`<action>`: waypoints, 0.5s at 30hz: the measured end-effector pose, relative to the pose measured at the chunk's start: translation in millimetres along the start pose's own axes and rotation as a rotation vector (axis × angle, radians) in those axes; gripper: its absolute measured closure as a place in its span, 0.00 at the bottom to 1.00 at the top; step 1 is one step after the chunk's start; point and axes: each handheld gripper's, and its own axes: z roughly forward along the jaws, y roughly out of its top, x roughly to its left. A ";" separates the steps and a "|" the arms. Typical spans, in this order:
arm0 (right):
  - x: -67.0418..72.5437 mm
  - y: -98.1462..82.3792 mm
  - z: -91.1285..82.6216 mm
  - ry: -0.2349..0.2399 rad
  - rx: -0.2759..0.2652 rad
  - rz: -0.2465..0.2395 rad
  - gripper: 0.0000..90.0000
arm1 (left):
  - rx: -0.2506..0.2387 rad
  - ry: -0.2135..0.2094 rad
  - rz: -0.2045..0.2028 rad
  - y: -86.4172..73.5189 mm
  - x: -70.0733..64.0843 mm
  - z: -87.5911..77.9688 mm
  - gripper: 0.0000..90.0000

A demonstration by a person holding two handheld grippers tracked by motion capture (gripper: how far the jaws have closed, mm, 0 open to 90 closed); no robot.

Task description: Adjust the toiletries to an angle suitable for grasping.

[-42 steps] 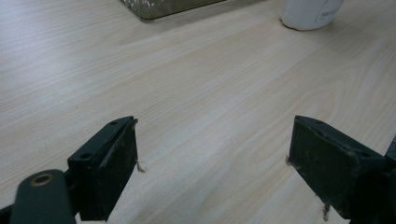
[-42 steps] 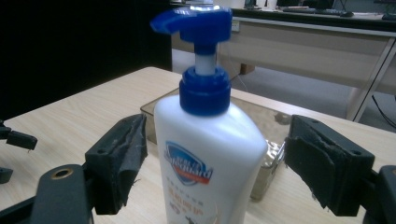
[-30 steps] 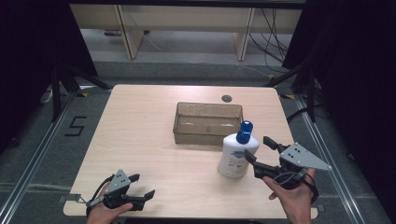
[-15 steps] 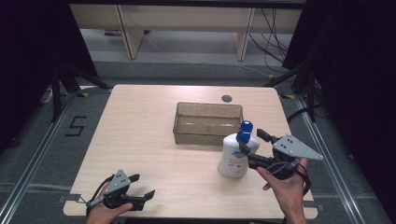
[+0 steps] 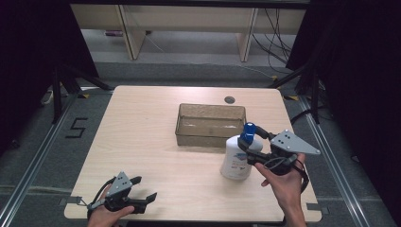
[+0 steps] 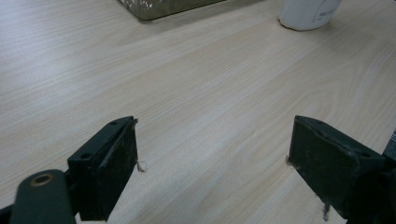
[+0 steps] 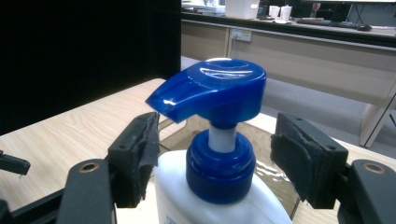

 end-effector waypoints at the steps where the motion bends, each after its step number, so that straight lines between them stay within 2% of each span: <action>1: -0.7 -0.2 1.4 0.012 -0.006 0.002 0.37 | 0.000 -0.001 0.000 0.0 -0.1 0.1 0.17; 5: -1.5 0.2 3.1 0.008 -0.007 0.005 0.38 | -0.005 -0.006 -0.007 0.2 -1.0 0.9 0.17; 7: -0.5 0.4 3.9 0.025 0.002 0.031 0.39 | -0.006 -0.006 -0.007 0.3 -1.3 1.0 0.17; 10: -2.5 1.8 5.0 0.008 -0.014 -0.010 0.40 | -0.003 -0.005 -0.005 0.5 -1.0 0.9 0.17; 12: -1.7 2.2 5.3 0.020 -0.002 0.001 0.40 | -0.002 -0.005 -0.005 0.7 -0.8 0.9 0.17; 13: -1.5 2.1 7.0 0.024 -0.014 0.004 0.41 | -0.006 -0.007 -0.010 0.7 -1.2 1.2 0.17; 14: -1.7 2.2 7.2 0.013 -0.015 -0.004 0.41 | -0.001 -0.009 -0.007 0.8 -0.7 1.1 0.17; 15: -1.8 2.4 7.3 0.023 -0.004 -0.005 0.42 | -0.004 -0.009 -0.008 0.8 -1.1 1.7 0.17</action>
